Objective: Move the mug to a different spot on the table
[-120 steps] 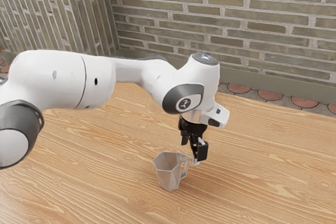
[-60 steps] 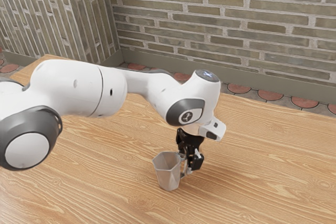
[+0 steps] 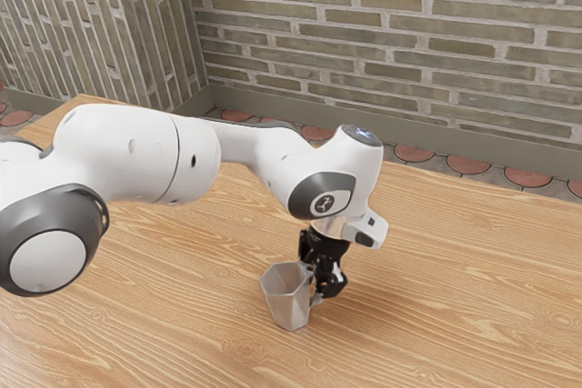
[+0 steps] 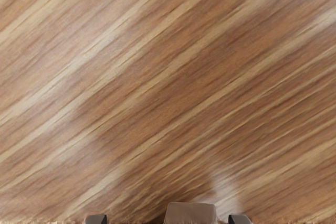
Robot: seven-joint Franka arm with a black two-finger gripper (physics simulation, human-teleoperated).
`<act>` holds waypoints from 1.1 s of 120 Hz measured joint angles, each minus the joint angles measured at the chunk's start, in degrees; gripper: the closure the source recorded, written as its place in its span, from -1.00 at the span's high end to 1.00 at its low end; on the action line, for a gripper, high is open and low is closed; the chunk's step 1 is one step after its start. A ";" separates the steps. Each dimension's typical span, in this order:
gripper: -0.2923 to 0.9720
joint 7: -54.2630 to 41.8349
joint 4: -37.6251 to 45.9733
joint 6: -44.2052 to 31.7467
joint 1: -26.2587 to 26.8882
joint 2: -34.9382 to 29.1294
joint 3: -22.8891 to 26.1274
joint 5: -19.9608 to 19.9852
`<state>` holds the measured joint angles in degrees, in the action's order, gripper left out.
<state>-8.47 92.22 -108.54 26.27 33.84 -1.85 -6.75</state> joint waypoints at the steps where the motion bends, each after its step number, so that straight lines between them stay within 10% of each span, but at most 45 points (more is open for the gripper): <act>1: -0.18 0.06 0.00 0.06 0.00 0.00 0.00 0.00; 132: -0.65 8.50 -8.57 16.17 -7.84 4.72 2.53 -4.30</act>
<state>0.04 83.65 -92.37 18.43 38.57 0.68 -11.05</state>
